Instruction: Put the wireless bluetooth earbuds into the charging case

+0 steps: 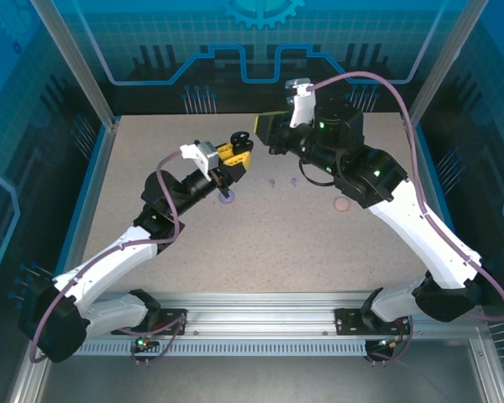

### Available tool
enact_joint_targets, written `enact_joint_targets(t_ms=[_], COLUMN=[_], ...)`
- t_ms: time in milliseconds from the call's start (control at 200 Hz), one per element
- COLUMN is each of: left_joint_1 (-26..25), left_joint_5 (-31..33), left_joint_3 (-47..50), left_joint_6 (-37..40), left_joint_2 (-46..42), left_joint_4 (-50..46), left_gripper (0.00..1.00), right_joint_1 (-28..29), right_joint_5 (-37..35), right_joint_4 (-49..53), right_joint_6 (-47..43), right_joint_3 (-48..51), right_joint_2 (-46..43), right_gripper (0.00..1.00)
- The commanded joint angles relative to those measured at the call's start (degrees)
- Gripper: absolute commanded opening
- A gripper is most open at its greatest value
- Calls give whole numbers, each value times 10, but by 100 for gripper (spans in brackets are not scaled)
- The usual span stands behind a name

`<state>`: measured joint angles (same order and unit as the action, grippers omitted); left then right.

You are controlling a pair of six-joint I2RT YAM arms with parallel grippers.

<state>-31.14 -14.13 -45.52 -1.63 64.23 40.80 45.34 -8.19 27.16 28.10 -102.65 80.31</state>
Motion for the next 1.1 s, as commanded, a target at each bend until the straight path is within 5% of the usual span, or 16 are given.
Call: enact_joint_targets(t_ms=[0, 485, 1090], left_joint_1=[3, 3, 2], left_joint_5=[-16, -14, -11], left_joint_3=[-26, -28, -27], left_joint_6=[-12, -11, -10], left_joint_2=[1, -2, -5], left_joint_4=[11, 8, 9], left_gripper=[0, 0, 0], right_joint_1=[27, 44, 33], right_joint_5=[19, -57, -46], right_joint_4=[-34, 3, 19], right_joint_6=[-57, -59, -33], right_joint_3=[-21, -22, 2], right_joint_2=[10, 23, 25], right_gripper=[20, 19, 18])
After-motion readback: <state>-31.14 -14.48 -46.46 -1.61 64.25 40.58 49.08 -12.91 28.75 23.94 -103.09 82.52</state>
